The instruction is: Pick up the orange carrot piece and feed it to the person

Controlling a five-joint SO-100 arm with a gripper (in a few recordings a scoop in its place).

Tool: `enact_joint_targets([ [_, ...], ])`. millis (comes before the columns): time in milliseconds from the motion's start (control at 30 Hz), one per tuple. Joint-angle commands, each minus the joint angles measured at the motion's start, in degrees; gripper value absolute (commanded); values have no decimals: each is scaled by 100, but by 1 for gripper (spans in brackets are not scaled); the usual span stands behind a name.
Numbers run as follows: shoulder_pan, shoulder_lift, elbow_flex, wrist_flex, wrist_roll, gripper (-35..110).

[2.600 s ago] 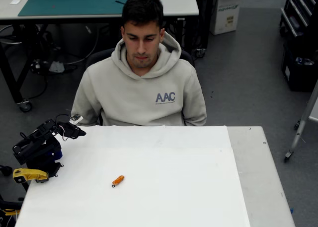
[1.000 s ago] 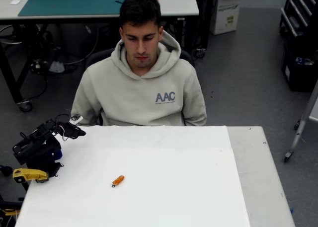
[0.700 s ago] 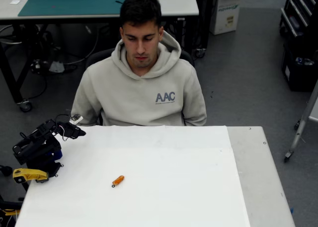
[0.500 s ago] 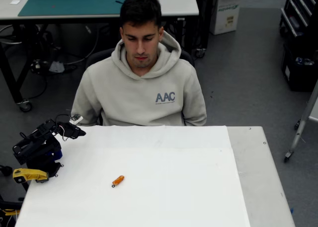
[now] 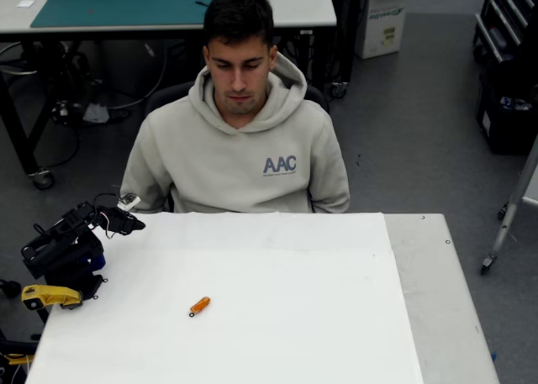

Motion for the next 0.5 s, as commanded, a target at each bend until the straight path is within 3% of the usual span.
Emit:
enact_joint_targets([
  [0,-44,70,-53,44,-62,-1],
  [467,-44,70,-53,-35,-149,-1],
])
